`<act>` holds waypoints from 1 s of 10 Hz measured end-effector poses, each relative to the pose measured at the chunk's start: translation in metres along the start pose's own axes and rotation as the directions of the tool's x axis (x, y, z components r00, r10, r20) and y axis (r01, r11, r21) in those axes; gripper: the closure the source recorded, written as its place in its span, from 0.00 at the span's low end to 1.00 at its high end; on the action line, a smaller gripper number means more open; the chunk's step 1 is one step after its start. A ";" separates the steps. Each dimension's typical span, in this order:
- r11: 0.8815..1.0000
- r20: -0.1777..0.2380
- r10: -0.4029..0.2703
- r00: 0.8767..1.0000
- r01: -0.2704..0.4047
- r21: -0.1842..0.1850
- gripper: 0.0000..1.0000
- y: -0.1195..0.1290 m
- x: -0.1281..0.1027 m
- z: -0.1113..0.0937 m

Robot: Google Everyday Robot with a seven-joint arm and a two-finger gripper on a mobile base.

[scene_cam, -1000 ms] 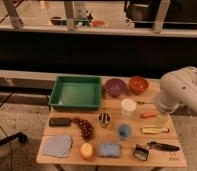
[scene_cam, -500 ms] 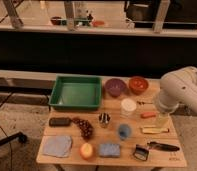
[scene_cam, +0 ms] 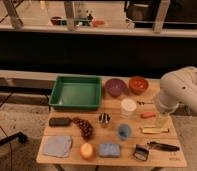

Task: Place towel in metal cup

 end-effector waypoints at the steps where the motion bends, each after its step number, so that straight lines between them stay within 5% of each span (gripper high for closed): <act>1: 1.000 0.007 0.006 1.000 -0.006 -0.002 0.20 0.000 0.000 0.001; 4: 1.000 0.067 0.001 0.998 0.000 -0.016 0.20 0.008 -0.016 0.005; 7: 0.996 0.096 -0.093 0.991 0.094 -0.004 0.20 0.014 -0.062 0.007; 10: 0.971 0.125 -0.237 0.963 0.236 0.023 0.20 0.024 -0.118 0.006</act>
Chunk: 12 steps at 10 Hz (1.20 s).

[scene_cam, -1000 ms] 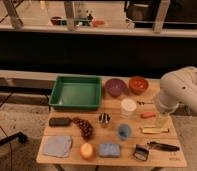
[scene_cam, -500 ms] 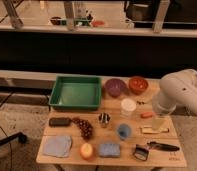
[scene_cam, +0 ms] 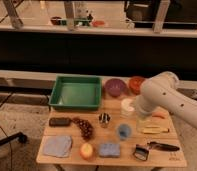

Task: Place towel in metal cup

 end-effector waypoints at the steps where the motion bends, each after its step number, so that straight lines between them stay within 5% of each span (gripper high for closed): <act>1: 0.997 0.023 -0.074 0.997 0.074 -0.002 0.20 0.001 -0.031 0.002; 3: 0.988 0.070 -0.152 0.986 0.153 -0.013 0.20 0.006 -0.065 0.004; 12: 0.981 0.074 -0.194 0.978 0.194 0.002 0.20 0.010 -0.077 0.003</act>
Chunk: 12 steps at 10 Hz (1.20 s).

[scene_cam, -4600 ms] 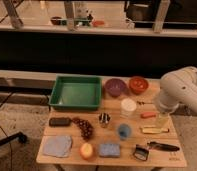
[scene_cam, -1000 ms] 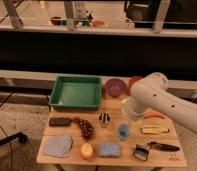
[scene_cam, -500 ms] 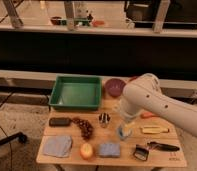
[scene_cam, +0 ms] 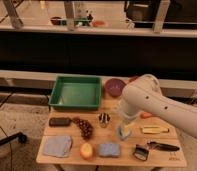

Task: Place towel in metal cup

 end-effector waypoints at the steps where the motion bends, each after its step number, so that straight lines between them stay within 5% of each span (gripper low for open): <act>1: 1.000 0.009 -0.027 1.000 0.027 0.007 0.20 -0.002 -0.013 0.001; 5: 0.981 0.071 -0.192 0.979 0.189 0.040 0.20 -0.025 -0.103 0.016; 8: 0.947 0.152 -0.322 0.935 0.317 0.054 0.20 -0.039 -0.173 0.035; 9: 0.939 0.170 -0.344 0.924 0.340 0.054 0.20 -0.039 -0.185 0.039; 12: 0.939 0.170 -0.344 0.924 0.339 0.054 0.20 -0.039 -0.184 0.039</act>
